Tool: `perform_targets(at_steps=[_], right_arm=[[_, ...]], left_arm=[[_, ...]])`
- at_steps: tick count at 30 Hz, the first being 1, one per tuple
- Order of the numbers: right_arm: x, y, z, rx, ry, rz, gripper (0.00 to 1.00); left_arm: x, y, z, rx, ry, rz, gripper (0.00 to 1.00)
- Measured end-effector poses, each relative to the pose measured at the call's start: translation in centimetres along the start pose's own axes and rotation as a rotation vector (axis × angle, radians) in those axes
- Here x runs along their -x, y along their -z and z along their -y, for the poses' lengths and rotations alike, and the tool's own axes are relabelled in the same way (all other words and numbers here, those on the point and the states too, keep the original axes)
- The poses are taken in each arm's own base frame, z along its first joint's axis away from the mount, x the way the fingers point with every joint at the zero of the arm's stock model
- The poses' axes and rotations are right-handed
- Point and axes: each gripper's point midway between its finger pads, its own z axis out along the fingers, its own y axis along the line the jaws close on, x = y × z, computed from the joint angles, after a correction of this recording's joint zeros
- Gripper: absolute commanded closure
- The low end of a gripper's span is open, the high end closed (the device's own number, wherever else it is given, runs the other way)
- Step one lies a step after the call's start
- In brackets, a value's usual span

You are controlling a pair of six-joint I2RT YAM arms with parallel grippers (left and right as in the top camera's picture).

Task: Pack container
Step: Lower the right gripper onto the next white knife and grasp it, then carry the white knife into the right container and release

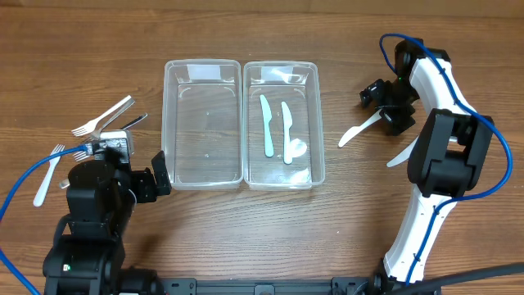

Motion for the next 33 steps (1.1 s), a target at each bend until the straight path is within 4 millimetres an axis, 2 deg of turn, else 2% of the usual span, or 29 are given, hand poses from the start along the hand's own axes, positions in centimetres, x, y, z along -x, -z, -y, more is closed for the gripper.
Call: perform_targets(at_steps=[3, 10, 12, 14, 16, 21, 33], right_arm=[[-0.03, -0.03, 0.09, 0.0, 0.004, 0.003, 0.16], [-0.01, -0.06, 0.51, -0.014, 0.004, 0.007, 0.51], [-0.01, -0.05, 0.51, -0.013, 0.006, 0.008, 0.62], [0.0, -0.05, 0.46, -0.011, 0.005, 0.008, 0.8], [-0.02, -0.05, 0.44, -0.01, 0.003, 0.007, 0.89], [-0.05, -0.02, 0.4, -0.008, 0.009, 0.005, 0.96], [-0.02, -0.01, 0.19, 0.003, 0.029, 0.005, 0.96]], left_arm=[[0.0, 0.0, 0.0, 0.0, 0.0, 0.0, 0.0], [0.0, 0.0, -0.01, 0.0, 0.0, 0.0, 0.0], [0.0, 0.0, 0.0, 0.0, 0.0, 0.0, 0.0], [0.0, 0.0, 0.01, -0.001, 0.0, 0.0, 0.0], [-0.01, 0.0, 0.07, -0.004, 0.0, -0.001, 0.0], [-0.02, 0.0, 0.14, -0.008, 0.0, -0.001, 0.0], [-0.02, 0.0, 0.14, -0.008, 0.0, -0.001, 0.0]])
